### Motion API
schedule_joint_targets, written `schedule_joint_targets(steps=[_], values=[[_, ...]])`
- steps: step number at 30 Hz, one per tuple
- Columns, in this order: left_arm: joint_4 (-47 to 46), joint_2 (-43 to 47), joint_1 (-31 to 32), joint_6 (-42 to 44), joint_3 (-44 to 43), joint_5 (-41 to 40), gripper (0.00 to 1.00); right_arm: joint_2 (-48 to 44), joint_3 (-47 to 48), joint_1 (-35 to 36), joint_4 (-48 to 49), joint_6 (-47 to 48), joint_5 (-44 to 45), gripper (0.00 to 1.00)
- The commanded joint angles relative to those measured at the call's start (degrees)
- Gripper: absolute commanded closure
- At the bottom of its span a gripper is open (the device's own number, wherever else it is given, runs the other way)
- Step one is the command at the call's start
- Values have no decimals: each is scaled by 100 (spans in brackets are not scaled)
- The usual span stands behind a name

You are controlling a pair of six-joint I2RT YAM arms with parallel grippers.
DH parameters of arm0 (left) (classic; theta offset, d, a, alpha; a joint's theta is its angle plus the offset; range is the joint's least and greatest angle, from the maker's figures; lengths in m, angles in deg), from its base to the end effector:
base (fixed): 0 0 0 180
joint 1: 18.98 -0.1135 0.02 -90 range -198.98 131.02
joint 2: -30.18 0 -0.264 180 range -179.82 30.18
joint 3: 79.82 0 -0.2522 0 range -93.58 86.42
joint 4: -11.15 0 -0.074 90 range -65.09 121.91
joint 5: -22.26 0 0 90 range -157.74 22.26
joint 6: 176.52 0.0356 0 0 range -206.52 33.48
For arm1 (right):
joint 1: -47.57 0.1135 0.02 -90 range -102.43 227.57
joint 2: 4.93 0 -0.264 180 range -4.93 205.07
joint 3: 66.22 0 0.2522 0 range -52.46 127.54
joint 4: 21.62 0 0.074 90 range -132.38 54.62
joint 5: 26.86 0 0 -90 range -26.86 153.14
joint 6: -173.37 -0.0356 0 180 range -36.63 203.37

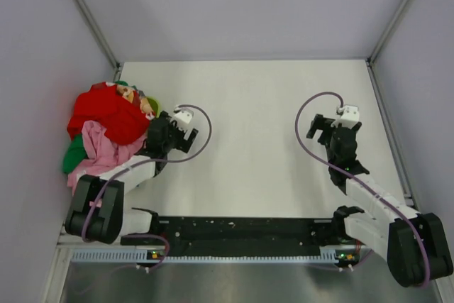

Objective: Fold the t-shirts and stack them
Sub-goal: Grab crumpled tshirt from bin with the left arm

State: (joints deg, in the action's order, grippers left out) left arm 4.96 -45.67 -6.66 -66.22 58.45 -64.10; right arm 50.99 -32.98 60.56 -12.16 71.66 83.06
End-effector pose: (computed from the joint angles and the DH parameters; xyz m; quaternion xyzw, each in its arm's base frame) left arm 0.2545 -0.0579 0.1767 0.2562 0.8174 0.0087 0.5159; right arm 0.2068 0.0352 0.2103 0.0988 0.7731 -0.0016 0.6265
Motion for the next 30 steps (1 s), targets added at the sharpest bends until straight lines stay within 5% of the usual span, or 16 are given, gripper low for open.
schedule_joint_targets(steps=[1,4,8,12,17,24,27,30], values=[[602,755,-10,203,-646,32,1,-29,73,10,253,63,91,1],[1718,1186,-19,553,-1401,-108,1,-72,300,10,-97,19,-102,1],[3448,960,-115,905,-2833,-1250,1,-230,985,10,-940,-139,-900,1],[5068,336,-1184,1021,-4057,-1025,1,-284,1785,10,-1644,-218,-2156,2],[5281,-473,-2584,1204,-4498,-1155,1,-284,2243,54,-2058,-262,-2985,3],[5175,-1834,-2831,1232,-5217,-1014,4,-257,2349,168,-2243,-183,-3117,4],[5606,-2511,-2884,995,-5946,-909,20,-275,2376,195,-2305,-139,-3135,4],[5633,-2672,-2901,801,-6247,-961,76,-292,2428,230,-2498,-104,-3144,4]])
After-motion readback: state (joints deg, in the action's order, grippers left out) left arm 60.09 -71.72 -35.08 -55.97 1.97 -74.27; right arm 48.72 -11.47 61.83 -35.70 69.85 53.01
